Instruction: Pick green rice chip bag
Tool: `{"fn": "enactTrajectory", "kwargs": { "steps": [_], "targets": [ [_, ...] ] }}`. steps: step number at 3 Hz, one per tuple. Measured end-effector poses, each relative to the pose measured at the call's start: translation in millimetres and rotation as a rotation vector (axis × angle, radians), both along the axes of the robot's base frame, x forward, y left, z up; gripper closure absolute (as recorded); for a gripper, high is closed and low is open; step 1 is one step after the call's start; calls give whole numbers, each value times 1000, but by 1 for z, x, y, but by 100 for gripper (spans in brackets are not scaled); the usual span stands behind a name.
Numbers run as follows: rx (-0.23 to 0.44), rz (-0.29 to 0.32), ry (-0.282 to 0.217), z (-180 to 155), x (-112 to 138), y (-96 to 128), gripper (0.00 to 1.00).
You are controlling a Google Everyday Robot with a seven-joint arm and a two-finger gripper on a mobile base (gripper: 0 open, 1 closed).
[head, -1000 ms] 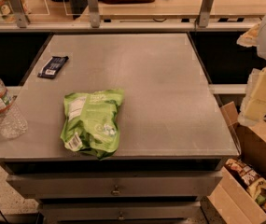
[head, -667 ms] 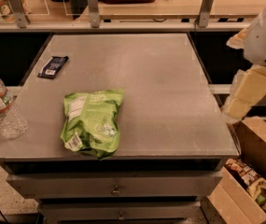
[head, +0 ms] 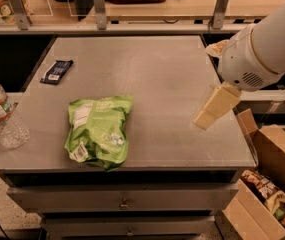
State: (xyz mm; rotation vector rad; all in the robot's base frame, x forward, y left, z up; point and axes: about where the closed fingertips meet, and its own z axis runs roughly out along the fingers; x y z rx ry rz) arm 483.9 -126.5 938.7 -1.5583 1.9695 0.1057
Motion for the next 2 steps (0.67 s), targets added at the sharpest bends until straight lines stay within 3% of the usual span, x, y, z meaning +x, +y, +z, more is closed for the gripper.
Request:
{"fn": "enactTrajectory", "kwargs": {
  "steps": [2],
  "targets": [
    [50,195,-167,-16,-6,63,0]
  ]
}}
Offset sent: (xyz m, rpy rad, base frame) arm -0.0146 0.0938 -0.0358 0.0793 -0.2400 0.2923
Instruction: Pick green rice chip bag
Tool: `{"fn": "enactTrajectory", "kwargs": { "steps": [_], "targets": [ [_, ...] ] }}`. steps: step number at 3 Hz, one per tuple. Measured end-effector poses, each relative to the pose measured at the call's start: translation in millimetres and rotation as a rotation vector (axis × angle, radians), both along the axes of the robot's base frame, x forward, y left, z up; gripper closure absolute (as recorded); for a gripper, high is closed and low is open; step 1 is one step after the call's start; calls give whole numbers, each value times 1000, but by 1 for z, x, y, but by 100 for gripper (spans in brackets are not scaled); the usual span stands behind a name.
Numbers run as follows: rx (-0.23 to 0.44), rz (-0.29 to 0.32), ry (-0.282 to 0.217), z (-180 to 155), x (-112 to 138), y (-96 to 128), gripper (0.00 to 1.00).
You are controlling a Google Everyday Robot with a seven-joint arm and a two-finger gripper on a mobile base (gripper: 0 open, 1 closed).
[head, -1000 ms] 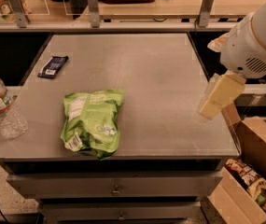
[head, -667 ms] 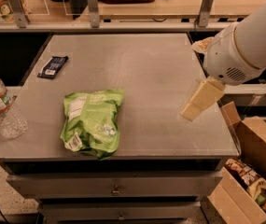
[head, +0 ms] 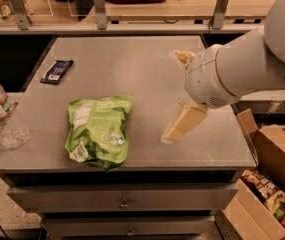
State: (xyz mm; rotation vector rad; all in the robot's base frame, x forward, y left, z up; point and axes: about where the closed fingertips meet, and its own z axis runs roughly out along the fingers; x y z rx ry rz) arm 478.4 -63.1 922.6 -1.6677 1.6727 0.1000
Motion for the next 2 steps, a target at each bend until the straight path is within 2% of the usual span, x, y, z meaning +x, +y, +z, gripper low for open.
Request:
{"fn": "enactTrajectory", "kwargs": {
  "steps": [1,2],
  "targets": [
    [1,-4,3,0,0,0,0],
    [21,33,-39,-3,0,10,0]
  ]
}}
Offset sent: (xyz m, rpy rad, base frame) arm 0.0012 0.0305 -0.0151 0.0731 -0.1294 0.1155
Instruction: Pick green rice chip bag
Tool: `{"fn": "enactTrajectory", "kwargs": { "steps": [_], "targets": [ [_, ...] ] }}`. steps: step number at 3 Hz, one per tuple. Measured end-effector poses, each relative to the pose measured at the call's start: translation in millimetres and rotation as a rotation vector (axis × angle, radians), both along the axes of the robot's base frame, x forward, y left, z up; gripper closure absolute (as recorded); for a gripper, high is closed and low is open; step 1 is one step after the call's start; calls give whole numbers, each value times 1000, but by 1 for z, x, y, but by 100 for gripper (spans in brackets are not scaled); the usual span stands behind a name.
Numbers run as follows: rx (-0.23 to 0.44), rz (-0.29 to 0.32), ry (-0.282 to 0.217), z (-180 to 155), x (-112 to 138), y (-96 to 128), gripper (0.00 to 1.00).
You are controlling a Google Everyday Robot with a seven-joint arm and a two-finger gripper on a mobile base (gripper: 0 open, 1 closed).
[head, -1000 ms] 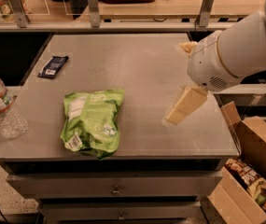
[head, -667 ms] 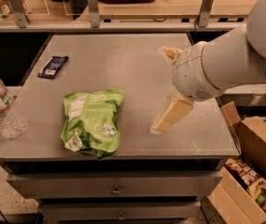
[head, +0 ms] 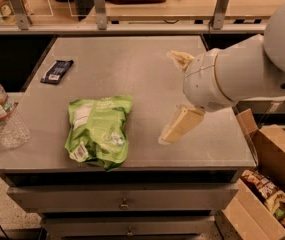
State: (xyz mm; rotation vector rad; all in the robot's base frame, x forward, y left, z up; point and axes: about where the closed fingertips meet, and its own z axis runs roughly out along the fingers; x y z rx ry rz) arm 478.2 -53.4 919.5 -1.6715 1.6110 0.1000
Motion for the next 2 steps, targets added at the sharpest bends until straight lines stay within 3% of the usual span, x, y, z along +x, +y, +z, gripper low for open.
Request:
{"fn": "enactTrajectory", "kwargs": {
  "steps": [1,2],
  "targets": [
    [49,83,-63,-9,-1,21,0],
    [75,174,-89,-19,-5,43,0]
  ]
}}
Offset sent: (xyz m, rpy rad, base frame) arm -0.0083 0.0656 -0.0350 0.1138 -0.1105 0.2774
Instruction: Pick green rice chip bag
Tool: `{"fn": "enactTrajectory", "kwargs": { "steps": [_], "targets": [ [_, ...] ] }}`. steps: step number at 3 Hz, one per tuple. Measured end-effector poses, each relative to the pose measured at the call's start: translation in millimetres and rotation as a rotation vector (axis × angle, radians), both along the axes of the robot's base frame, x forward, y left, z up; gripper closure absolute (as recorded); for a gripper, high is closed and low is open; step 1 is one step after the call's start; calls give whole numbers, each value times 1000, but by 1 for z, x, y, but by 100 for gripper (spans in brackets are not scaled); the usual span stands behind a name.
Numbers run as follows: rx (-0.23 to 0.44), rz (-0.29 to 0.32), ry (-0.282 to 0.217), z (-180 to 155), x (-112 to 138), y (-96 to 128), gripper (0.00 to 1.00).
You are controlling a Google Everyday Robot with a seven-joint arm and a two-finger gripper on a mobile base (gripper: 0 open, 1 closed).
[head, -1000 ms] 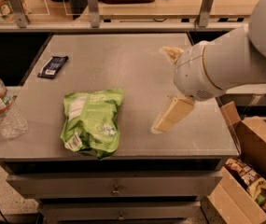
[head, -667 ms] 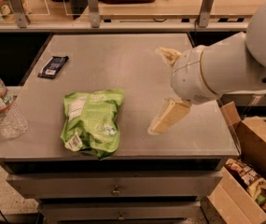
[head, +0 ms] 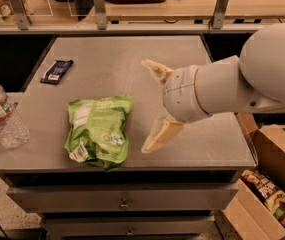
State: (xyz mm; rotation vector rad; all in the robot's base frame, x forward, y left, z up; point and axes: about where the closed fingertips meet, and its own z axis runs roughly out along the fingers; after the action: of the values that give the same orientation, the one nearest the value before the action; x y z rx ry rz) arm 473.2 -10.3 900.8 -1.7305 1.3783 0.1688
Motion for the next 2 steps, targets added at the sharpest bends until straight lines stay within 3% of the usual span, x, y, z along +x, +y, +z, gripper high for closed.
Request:
{"fn": "enactTrajectory", "kwargs": {
  "steps": [2],
  "targets": [
    [-13,108,-8,-22,-8,28,0]
  ]
}}
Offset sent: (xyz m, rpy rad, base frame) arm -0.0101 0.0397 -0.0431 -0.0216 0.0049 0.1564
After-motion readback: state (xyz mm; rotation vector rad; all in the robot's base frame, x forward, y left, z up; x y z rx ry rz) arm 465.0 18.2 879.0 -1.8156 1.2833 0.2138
